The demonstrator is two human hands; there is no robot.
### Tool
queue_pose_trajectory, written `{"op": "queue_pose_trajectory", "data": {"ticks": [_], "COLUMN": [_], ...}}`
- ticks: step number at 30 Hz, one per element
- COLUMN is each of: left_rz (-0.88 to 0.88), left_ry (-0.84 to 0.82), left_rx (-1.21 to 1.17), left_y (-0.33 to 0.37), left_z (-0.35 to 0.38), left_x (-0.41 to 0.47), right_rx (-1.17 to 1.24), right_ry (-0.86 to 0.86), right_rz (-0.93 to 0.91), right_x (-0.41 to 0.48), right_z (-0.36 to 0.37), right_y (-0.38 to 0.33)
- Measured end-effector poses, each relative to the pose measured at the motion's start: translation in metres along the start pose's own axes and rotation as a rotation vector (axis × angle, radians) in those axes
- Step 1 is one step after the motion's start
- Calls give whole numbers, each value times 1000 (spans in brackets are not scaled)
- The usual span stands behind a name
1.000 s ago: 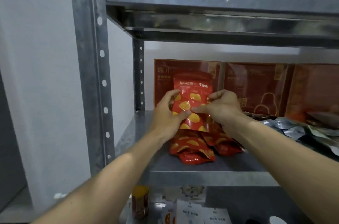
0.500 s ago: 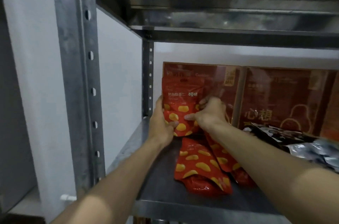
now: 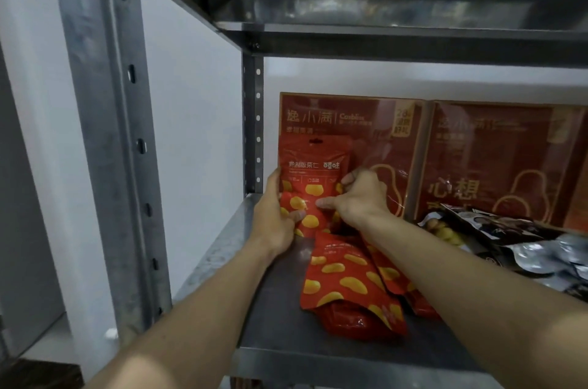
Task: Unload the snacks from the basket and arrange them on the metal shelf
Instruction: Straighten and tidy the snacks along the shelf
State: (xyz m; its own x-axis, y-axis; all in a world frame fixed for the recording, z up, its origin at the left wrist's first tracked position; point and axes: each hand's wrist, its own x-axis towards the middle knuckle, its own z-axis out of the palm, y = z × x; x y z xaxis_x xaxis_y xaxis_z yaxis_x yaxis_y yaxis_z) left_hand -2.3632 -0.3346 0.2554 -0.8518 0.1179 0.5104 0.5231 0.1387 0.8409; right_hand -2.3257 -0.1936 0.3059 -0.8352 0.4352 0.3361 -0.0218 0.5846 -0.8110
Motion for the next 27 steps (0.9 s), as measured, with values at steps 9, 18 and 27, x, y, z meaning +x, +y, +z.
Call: {"op": "queue_pose_trajectory", "data": {"ticks": [9, 18, 27], "left_rz": [-45, -210, -309], "left_ry": [25, -43, -426], "left_rx": [69, 177, 30], "left_y": [6, 28, 59], "left_z": [-2, -20, -18], "left_x": [-5, -40, -85], "right_rx": [-42, -218, -633], "right_ry": [-29, -115, -216], "right_rz": [9, -75, -5], "right_x": [-10, -57, -119], "right_z": [-8, -44, -61], "right_y": [0, -11, -23]}}
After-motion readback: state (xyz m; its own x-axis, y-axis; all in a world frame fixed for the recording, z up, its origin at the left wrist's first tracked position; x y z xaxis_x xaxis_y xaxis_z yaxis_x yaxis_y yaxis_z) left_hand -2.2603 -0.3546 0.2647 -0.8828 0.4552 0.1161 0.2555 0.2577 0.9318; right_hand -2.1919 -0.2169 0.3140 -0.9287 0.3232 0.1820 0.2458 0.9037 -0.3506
